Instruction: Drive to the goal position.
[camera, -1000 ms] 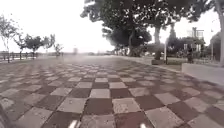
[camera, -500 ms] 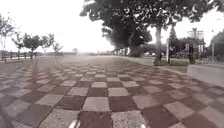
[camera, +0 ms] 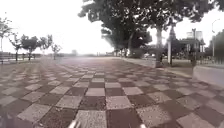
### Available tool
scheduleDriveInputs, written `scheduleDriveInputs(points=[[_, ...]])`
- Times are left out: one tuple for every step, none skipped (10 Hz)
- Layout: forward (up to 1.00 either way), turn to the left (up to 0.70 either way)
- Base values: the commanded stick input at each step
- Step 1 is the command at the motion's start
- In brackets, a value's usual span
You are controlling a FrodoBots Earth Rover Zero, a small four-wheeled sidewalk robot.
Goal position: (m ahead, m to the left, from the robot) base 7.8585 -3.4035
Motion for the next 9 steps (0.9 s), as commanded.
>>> scheduleDriveInputs(points=[[0.7,0.0],[0.7,0.02],[0.7,0.02],[0.7,0.03],[0.7,0.02],[0.7,0.02],[0.7,0.02],[0.7,0.02],[0.7,0.02]])
